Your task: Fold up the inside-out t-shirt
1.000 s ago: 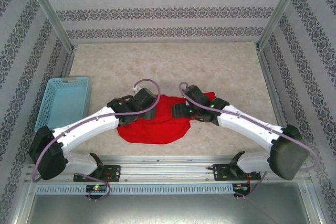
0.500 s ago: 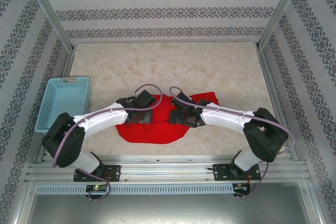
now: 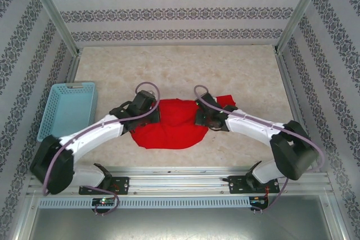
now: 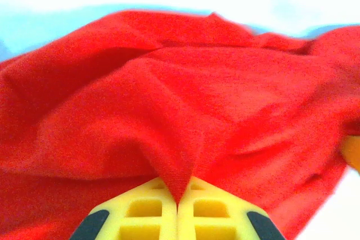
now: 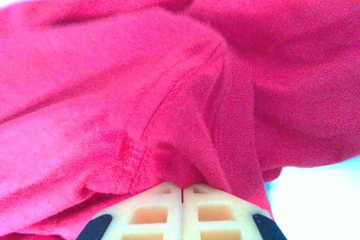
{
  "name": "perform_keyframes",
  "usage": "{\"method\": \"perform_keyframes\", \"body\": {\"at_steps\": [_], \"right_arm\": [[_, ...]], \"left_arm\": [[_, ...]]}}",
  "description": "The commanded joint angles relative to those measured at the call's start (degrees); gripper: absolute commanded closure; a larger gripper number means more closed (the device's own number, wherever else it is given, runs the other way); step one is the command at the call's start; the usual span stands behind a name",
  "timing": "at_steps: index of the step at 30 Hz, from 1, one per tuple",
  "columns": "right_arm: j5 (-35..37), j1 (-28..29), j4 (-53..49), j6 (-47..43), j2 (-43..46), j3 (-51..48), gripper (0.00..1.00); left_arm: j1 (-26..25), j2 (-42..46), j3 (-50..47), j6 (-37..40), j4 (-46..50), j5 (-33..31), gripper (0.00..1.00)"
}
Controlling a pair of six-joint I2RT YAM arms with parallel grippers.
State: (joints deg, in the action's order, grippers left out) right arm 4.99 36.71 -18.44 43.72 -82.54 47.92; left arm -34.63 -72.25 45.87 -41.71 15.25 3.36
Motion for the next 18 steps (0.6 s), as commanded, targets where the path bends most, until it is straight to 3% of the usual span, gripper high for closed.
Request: {"method": "perform_keyframes", "body": {"at_steps": [1, 5, 8, 14, 18], "right_arm": [[2.5, -3.9, 3.3, -8.3, 2.0, 4.1, 1.00], [0.9, -8.2, 3.9, -13.0, 0.7, 8.9, 1.00], [0.9, -8.8, 2.4, -15.6, -0.1, 11.3, 1.00], [-6.4, -5.5, 3.7, -16.2, 4.3, 8.0, 1.00], [-10.7, -1.7, 4.8, -15.1, 10.2, 6.2, 1.00]], "left_arm": [[0.6, 6.9, -3.6, -6.5, -10.5, 3.5, 1.00], [0.2, 11.5, -7.9, -9.6, -14.7, 5.4, 1.00], [0.1, 12.0, -9.2, -9.2, -11.1, 4.0, 1.00], [-0.5, 5.3, 1.2, 7.5, 10.4, -1.4, 0.54], [-4.8, 4.1, 4.5, 16.6, 10.9, -3.2, 0.23]]}}
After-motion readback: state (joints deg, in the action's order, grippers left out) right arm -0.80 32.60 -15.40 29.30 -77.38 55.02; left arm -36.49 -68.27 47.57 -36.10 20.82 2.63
